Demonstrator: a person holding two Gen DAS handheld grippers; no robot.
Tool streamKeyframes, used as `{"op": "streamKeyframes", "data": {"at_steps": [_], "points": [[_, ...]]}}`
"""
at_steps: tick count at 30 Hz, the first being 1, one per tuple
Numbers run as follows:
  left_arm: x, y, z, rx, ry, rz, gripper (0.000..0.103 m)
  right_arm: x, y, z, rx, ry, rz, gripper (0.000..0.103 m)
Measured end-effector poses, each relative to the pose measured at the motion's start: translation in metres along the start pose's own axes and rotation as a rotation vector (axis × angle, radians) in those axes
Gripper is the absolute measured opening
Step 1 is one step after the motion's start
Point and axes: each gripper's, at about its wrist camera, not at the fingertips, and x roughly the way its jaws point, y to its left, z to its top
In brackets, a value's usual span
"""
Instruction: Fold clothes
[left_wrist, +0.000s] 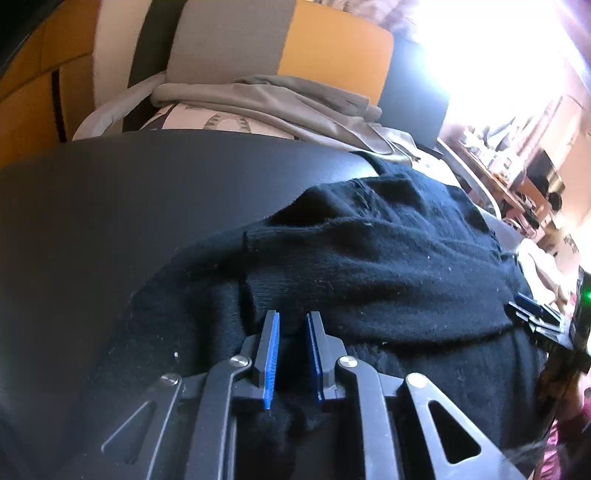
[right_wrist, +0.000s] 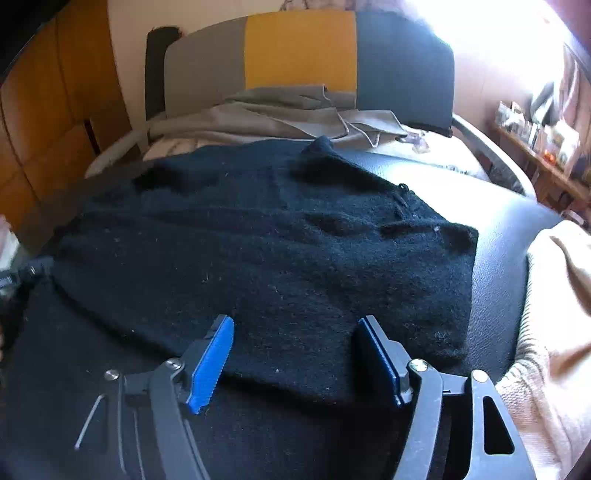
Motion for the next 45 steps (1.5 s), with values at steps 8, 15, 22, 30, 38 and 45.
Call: {"op": "streamKeyframes", "data": {"at_steps": [8,15,22,30,38,45], "points": [[-0.014,-0.018,-0.007,-0.012,-0.017,0.15,0.018,-0.004,-0.002,-0.002,0.024,0.0,0.01,0.079],[-0.058,-0.037,-0.04,-0.112,-0.084,-0.034,0.021,-0.005,-0.001,-0.002,0.031,0.002,0.006,0.084],[-0.042,-0.062,-0.017,-0.039,-0.04,-0.142,0.022,-0.004,-0.003,0.001,0.023,0.022,0.091,0.094],[0.001,-0.073,0.077,0.011,-0.011,-0.185,0.028,-0.006,-0.047,0.059,0.158,-0.009,0.344,0.071],[0.01,-0.053,0.057,-0.107,-0.016,-0.198,0.028,0.008,-0.039,0.078,0.147,-0.009,0.401,0.067],[-0.09,0.055,-0.061,-0.431,-0.075,-0.065,0.028,-0.016,0.037,0.035,-0.01,-0.015,0.413,0.067]]}}
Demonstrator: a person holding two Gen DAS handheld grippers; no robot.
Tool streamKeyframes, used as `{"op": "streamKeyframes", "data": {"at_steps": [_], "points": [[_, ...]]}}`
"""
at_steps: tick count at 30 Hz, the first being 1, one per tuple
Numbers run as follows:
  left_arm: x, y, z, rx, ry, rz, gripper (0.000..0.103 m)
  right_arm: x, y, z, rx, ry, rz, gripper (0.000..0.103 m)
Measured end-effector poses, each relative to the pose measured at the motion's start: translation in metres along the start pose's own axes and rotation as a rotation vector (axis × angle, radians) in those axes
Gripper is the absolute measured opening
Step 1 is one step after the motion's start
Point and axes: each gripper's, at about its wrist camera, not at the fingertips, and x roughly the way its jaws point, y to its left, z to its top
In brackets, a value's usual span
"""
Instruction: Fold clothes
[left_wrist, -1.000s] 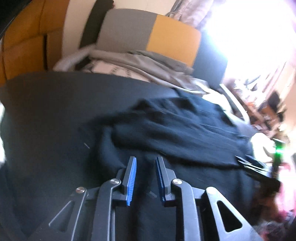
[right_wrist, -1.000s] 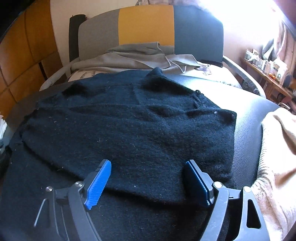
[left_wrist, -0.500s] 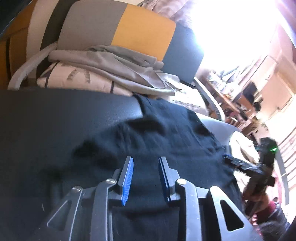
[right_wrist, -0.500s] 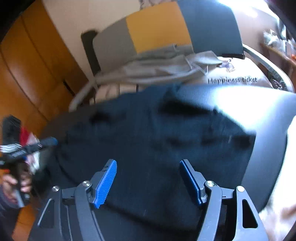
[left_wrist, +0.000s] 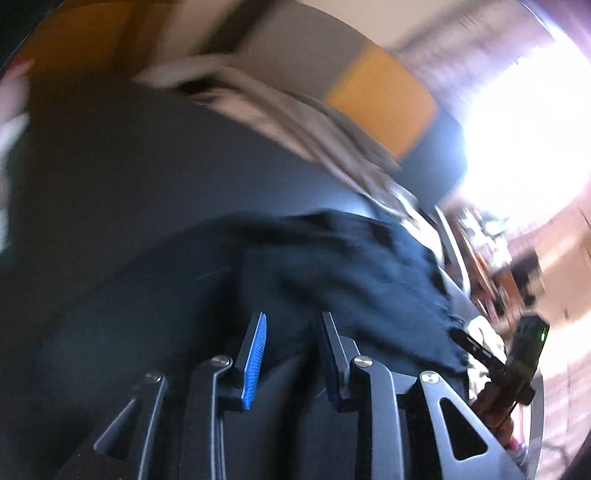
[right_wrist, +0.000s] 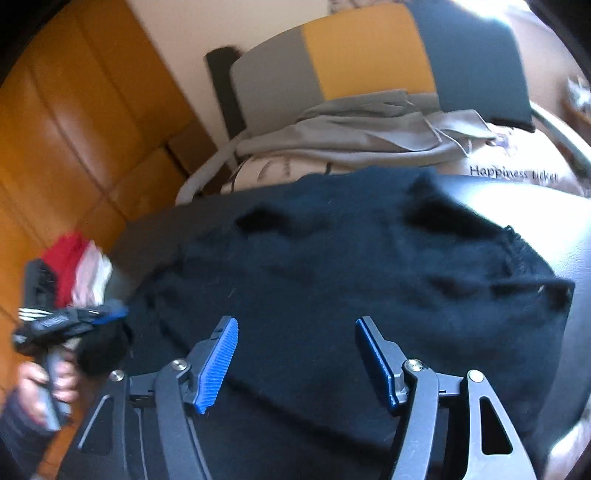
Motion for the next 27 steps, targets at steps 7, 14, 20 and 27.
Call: {"op": "streamKeyframes", "data": {"at_steps": [7,14,20,27], "points": [[-0.142,0.136,-0.05,-0.287,-0.201,0.322,0.032,0.01,0.043,-0.043,-0.121,0.01,-0.268,0.067],[-0.16,0.179,-0.073,-0.464,-0.22,0.273,0.046,0.015,0.053,-0.031,-0.137,-0.015,-0.413,0.071],[-0.129,0.102,-0.042,-0.145,-0.214,0.341,0.05,0.032,0.065,-0.032,-0.157,0.008,-0.432,0.078],[-0.075,0.064,0.012,0.001,-0.112,0.505,0.054,0.041,0.058,-0.036,-0.134,0.041,-0.422,0.088]]}}
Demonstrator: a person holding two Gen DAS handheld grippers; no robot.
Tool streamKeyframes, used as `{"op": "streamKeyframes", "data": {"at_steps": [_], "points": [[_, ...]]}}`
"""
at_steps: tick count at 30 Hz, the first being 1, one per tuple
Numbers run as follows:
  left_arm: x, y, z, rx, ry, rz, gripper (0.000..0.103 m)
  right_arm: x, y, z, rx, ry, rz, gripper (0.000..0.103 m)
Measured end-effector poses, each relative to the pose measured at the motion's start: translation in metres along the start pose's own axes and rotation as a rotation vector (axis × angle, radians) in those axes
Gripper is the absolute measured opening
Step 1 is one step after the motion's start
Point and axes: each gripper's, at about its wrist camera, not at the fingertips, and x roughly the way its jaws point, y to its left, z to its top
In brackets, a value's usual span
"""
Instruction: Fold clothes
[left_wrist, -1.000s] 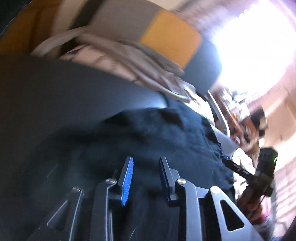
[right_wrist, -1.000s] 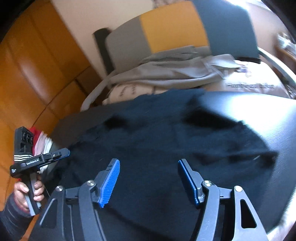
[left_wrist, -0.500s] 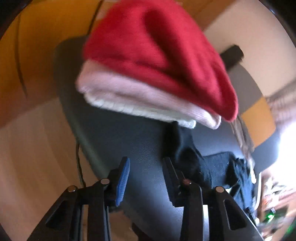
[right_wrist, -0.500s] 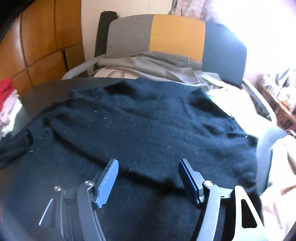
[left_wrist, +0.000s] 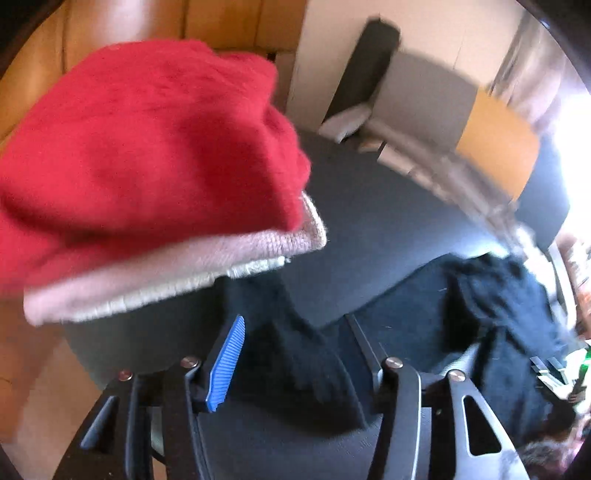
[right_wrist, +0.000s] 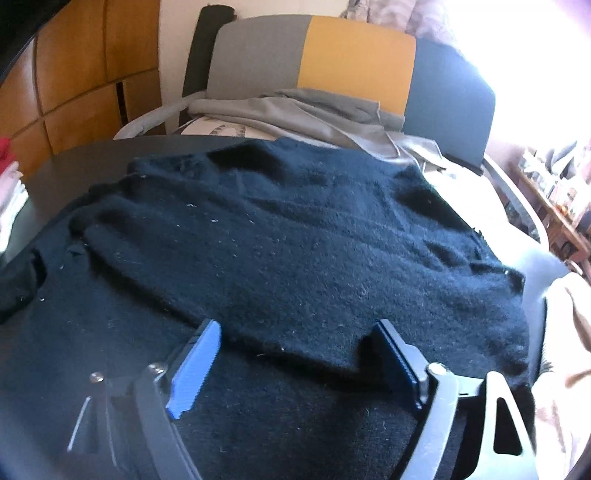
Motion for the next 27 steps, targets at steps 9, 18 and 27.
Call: {"op": "streamKeyframes", "data": {"at_steps": [9,18,27], "points": [[0.039,-0.025,0.005,0.101,0.088,0.171,0.054,0.001,-0.003,-0.003,0.013,0.007,0.012,0.092],[0.052,-0.002,-0.006,0.002,0.138,0.122,0.045,0.002,-0.005,-0.003,0.019,0.005,0.028,0.094],[0.014,0.021,-0.017,-0.162,-0.047,0.013,0.007,0.001,-0.005,-0.003,0.02,0.003,0.034,0.095]]}}
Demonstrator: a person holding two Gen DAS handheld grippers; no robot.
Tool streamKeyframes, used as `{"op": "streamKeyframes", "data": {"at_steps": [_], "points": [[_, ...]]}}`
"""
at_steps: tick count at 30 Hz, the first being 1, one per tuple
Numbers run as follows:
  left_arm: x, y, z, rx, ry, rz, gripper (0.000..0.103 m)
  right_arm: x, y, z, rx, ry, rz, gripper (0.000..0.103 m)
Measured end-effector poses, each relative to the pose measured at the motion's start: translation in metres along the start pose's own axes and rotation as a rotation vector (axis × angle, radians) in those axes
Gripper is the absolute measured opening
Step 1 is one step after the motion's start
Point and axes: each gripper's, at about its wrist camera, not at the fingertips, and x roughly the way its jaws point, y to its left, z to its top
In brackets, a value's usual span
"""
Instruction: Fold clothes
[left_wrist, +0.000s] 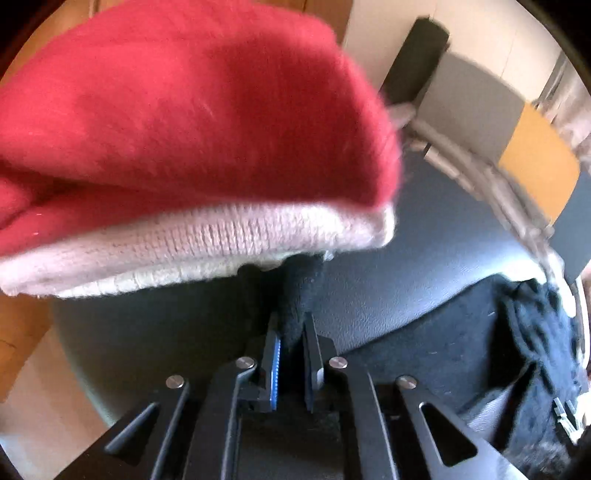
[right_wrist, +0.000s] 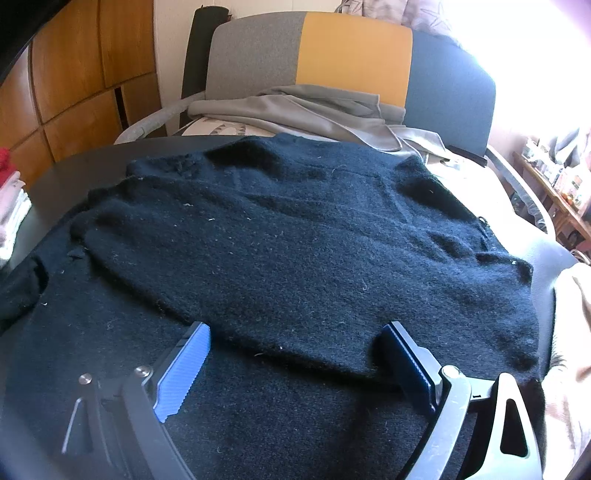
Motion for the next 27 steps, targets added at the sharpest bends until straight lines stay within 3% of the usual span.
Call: {"op": "streamKeyframes", "data": {"at_steps": [6,11,16,19,22,27], "points": [[-0.051,-0.044,0.002,0.066,-0.174,-0.167,0.007,0.0,0.0,0.0,0.0,-0.001,0.0,0.095],[-0.074,-0.12,0.01,0.175,-0.223,-0.344,0.007,-0.001,-0.003,-0.001,0.018,-0.007,0.018,0.095],[-0.057,-0.22,0.001,0.336,-0.17,-0.518,0.007,-0.002,-0.005,-0.001,0.031,-0.014,0.036,0.095],[-0.028,-0.279,-0.012,0.435,-0.112,-0.571,0.007,-0.003,-0.008,-0.001,0.044,-0.02,0.053,0.095],[0.009,-0.311,-0.031,0.51,-0.021,-0.571,0.007,-0.003,-0.01,-0.002,0.052,-0.021,0.065,0.095],[0.029,-0.311,-0.058,0.568,0.075,-0.556,0.008,-0.002,-0.011,-0.002,0.053,-0.017,0.079,0.096]]}}
